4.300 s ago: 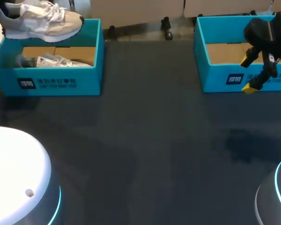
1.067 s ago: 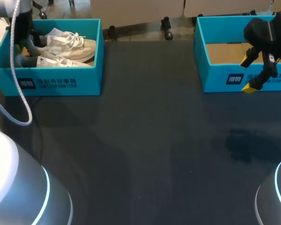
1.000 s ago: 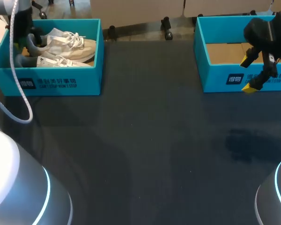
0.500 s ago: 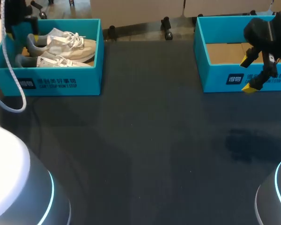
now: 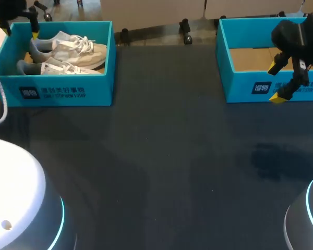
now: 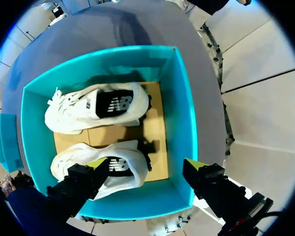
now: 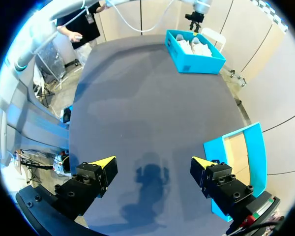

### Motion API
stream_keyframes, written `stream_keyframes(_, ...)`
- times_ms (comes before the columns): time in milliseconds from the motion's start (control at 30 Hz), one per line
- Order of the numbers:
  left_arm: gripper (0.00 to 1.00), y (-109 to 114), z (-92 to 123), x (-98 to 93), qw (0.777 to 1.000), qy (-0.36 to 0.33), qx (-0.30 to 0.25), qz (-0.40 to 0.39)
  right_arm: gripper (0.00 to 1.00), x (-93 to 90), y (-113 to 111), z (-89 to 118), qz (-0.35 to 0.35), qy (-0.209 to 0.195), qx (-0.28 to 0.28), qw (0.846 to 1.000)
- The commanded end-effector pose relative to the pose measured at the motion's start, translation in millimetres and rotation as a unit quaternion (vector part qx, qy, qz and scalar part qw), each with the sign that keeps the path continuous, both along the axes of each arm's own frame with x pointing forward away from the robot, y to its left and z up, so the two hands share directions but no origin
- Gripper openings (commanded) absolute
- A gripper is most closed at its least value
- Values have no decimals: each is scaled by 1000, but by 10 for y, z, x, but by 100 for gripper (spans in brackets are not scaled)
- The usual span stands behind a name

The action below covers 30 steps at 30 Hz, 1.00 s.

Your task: Take the shoe out of the shoebox, open the shoe tongue, remove and reinsert the insole, then place the shoe into the shoebox

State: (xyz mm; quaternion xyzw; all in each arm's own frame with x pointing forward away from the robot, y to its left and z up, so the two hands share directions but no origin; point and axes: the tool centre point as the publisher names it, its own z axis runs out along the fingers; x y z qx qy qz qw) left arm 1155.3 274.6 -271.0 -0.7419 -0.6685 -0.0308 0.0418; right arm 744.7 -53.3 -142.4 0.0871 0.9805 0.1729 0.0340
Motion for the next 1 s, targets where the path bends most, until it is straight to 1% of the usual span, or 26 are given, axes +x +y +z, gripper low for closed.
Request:
stream_keyframes(33, 100, -3, 13, -184, 1000, -24, 1, -3, 100, 14, 10, -4, 0, 1, -1, 1000)
stream_keyframes(433, 100, -3, 13, -184, 1000, -24, 1, -3, 100, 14, 10, -4, 0, 1, -1, 1000)
stream_keyframes(567, 100, -70, -3, -302, 1000, -19, 12, 0, 100, 14, 10, -4, 0, 1, -1, 1000)
stream_keyframes(633, 100, -75, -1, -349, 1000, -3, 17, 1, 100, 14, 10, -4, 0, 1, -1, 1000)
stream_keyframes(700, 100, -67, 4, -398, 1000, -5, 17, 3, 100, 14, 10, -4, 0, 1, -1, 1000)
stream_keyframes(767, 100, -48, 8, -452, 1000, -3, 15, -1, 100, 14, 10, -4, 0, 1, -1, 1000)
stream_keyframes(1000, 100, 85, -68, -542, 1000, 3, 16, -2, 100, 14, 10, -4, 0, 1, -1, 1000)
